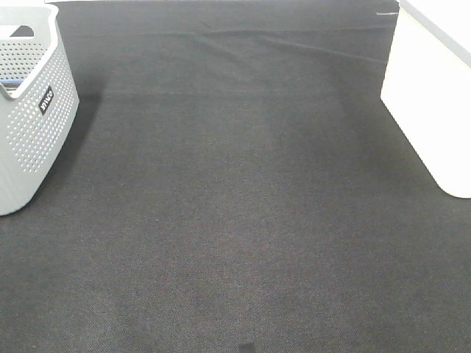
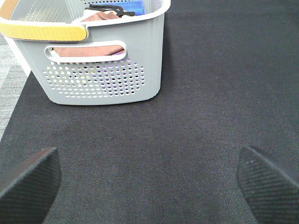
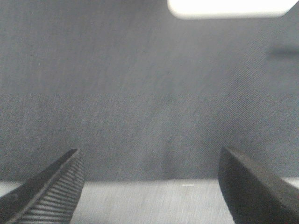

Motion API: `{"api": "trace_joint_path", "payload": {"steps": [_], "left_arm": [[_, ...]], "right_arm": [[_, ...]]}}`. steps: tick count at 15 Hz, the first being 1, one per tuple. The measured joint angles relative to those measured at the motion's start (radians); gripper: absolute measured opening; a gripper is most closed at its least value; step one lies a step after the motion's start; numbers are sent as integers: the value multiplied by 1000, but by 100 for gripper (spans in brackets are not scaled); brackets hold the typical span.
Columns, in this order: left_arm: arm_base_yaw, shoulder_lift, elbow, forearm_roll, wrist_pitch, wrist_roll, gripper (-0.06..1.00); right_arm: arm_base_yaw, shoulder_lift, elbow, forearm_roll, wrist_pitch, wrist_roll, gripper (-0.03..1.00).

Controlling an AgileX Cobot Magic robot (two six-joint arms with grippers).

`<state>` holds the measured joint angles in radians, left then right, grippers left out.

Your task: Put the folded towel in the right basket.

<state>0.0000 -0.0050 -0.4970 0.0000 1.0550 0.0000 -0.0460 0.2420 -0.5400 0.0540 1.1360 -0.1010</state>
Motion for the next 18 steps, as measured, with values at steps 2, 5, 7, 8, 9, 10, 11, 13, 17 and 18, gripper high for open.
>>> {"api": "trace_joint_path", "payload": {"steps": [2, 5, 7, 8, 9, 10, 11, 13, 17, 18], "left_arm": [[0, 0, 0, 0, 0, 0, 97], [0, 0, 0, 0, 0, 0, 97], [0, 0, 0, 0, 0, 0, 97], [0, 0, 0, 0, 0, 0, 97], [0, 0, 0, 0, 0, 0, 97], [0, 0, 0, 0, 0, 0, 97], [0, 0, 0, 0, 0, 0, 97], [0, 0, 0, 0, 0, 0, 97], [0, 0, 0, 0, 0, 0, 97], [0, 0, 0, 0, 0, 0, 97]], "right_arm": [[0, -97, 26, -3, -49, 0, 75], [0, -146, 32, -6, -63, 0, 75], [0, -146, 32, -6, -66, 0, 75], [0, -146, 32, -6, -67, 0, 75], [0, -146, 32, -6, -67, 0, 75], [0, -146, 32, -6, -67, 0, 75], [0, -146, 32, -6, -67, 0, 75], [0, -146, 32, -6, -67, 0, 75], [0, -146, 32, -6, -67, 0, 75], [0, -146, 32, -6, -67, 0, 75]]}}
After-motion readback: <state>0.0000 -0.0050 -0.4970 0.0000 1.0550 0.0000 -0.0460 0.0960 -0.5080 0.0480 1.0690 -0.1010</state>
